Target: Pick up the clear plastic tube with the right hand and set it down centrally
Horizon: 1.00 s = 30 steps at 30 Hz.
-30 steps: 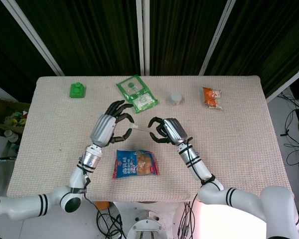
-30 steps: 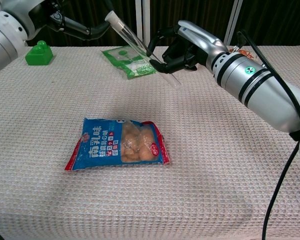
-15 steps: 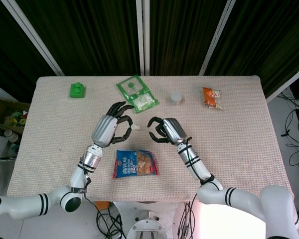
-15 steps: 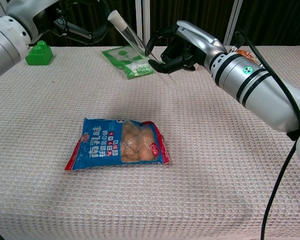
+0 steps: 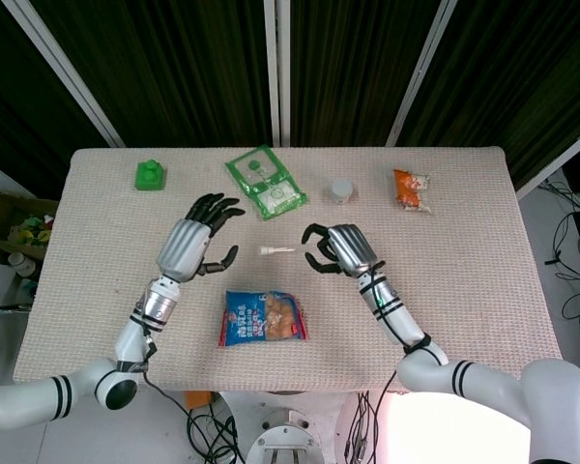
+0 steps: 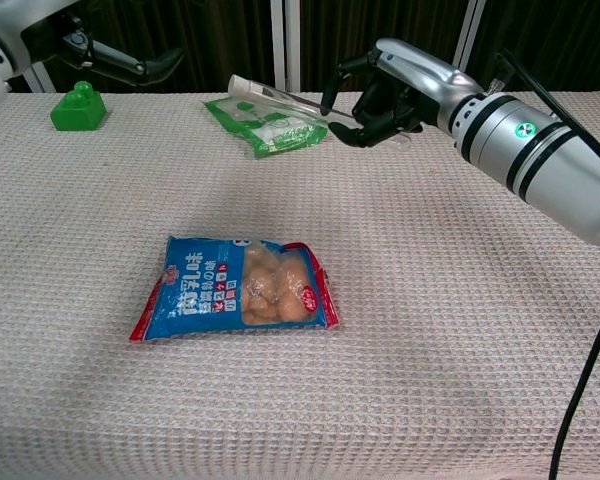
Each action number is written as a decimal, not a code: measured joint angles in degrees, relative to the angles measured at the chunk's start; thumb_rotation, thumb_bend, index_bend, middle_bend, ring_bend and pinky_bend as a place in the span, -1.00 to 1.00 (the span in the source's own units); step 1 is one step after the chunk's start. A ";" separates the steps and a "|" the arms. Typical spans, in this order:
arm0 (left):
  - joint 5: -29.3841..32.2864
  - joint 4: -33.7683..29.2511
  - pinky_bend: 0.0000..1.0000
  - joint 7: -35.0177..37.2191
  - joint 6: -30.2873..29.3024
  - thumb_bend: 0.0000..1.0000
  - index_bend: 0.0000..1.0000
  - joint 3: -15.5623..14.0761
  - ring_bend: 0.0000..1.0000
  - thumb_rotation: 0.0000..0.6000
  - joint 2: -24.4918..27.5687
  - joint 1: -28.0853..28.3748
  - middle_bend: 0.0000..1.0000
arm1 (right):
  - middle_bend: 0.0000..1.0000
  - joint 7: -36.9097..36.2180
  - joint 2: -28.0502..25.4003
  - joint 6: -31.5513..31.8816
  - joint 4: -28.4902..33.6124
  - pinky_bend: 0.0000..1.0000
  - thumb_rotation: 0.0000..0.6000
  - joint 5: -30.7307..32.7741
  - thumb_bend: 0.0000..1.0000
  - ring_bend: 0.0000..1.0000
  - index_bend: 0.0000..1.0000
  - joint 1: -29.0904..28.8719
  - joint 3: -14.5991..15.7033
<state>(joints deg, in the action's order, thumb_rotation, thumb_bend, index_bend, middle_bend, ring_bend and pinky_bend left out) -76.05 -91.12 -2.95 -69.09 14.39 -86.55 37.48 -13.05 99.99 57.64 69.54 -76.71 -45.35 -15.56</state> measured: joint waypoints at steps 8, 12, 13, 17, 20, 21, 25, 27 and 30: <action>3.70 0.52 -0.83 -0.86 0.40 -0.21 -0.62 -1.35 -0.88 0.63 2.91 -2.93 -0.76 | 1.00 9.83 -1.57 -4.91 -1.29 1.00 1.00 5.26 0.38 1.00 0.77 -1.31 -0.04; 3.84 1.25 -0.83 -0.26 0.25 -0.22 -0.62 -1.84 -0.88 0.62 3.03 -3.70 -0.76 | 1.00 12.43 1.24 -6.58 -5.44 1.00 1.00 7.37 0.27 1.00 0.76 -2.56 -0.19; 3.84 1.37 -0.83 -0.10 0.25 -0.22 -0.62 -1.92 -0.88 0.62 3.04 -3.81 -0.76 | 1.00 12.91 2.08 -6.86 -6.49 1.00 1.00 7.73 0.26 1.00 0.75 -2.86 -0.25; 3.48 1.76 -0.83 0.46 0.09 -0.22 -0.62 -2.25 -0.88 0.62 3.07 -4.28 -0.76 | 1.00 14.65 5.88 -7.98 -10.97 1.00 1.00 9.35 -0.01 1.00 0.62 -4.28 -0.71; 3.38 2.11 -0.83 0.94 0.05 -0.22 -0.63 -2.43 -0.88 0.61 3.08 -4.60 -0.76 | 1.00 16.70 8.23 -8.77 -13.77 1.00 1.00 10.90 -0.27 1.00 0.44 -5.33 -1.25; 3.38 2.18 -0.83 1.09 0.04 -0.22 -0.63 -2.44 -0.88 0.60 3.08 -4.69 -0.76 | 1.00 17.64 8.95 -9.11 -14.54 1.00 1.00 11.67 -0.34 1.00 0.39 -5.68 -1.50; 3.19 2.51 -0.83 1.65 -0.05 -0.22 -0.63 -2.53 -0.88 0.60 3.08 -5.05 -0.76 | 1.00 20.73 10.38 -10.02 -15.70 1.00 1.00 14.00 -0.57 1.00 0.21 -6.39 -2.17; 3.06 2.59 -0.83 1.84 -0.11 -0.22 -0.63 -2.58 -0.88 0.59 3.08 -5.20 -0.76 | 1.00 22.39 10.76 -10.35 -15.78 1.00 1.00 15.18 -0.64 1.00 0.09 -6.57 -2.43; 3.02 2.56 -0.83 2.14 -0.09 -0.22 -0.65 -2.57 -0.88 0.59 3.05 -5.35 -0.76 | 1.00 24.47 10.88 -10.72 -15.10 1.00 1.00 16.95 -0.70 1.00 -0.08 -6.59 -2.71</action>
<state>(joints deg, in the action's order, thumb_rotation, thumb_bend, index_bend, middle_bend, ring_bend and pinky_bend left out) -73.02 -88.56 -0.81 -69.18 11.82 -83.50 32.13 11.42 110.87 46.92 54.44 -59.75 -51.93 -18.27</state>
